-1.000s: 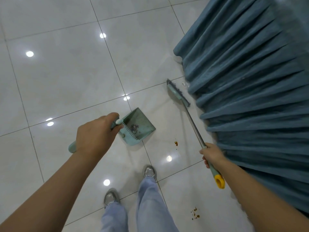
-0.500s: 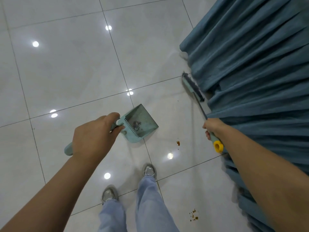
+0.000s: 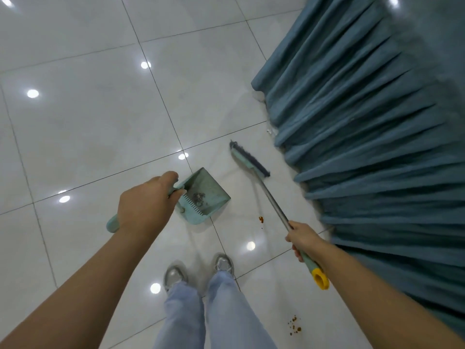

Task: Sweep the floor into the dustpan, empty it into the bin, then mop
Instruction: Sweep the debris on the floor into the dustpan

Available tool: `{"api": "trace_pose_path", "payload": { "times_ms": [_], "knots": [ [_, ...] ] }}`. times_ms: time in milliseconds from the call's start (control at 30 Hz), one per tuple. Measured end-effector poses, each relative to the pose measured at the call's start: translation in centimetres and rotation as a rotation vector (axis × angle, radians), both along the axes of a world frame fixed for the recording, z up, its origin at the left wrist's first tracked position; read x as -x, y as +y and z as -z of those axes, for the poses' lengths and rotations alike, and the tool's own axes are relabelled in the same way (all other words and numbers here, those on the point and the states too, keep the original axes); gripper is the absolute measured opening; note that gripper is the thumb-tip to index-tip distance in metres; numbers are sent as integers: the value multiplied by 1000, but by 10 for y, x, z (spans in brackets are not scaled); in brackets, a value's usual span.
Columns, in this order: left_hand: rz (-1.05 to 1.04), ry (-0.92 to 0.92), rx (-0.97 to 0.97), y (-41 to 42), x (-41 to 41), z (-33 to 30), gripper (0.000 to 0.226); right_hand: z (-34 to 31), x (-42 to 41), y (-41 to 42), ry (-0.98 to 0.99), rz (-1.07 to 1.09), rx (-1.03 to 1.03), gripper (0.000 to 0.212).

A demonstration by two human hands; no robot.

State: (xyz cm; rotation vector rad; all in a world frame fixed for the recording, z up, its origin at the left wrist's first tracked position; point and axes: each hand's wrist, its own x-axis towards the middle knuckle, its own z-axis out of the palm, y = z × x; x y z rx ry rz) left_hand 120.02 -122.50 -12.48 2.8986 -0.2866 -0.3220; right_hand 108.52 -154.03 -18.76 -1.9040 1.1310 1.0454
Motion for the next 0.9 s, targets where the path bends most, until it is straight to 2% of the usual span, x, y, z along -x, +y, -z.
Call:
{"api": "trace_pose_path", "payload": {
  "times_ms": [133,300,433,500,700,900],
  "knots": [
    [-17,50,11,8,4,-4,27,-13,10,2,-58,87,33,32],
    [-45,49,2,2,1,-6,29,-14,-19,-27,-127,195,94,32],
    [-88,48,-11,-15,-17,-12,28,-14,-64,-69,-166,264,131,48],
    [-104,48,-6,-26,-27,-15,27,-16,-86,-90,-189,250,157,48],
    [-157,31,16,-56,-47,-9,26,-6,-130,-140,-175,258,210,26],
    [-179,4,1,-68,-60,-11,25,24,-140,-157,-129,158,261,45]
  ]
}}
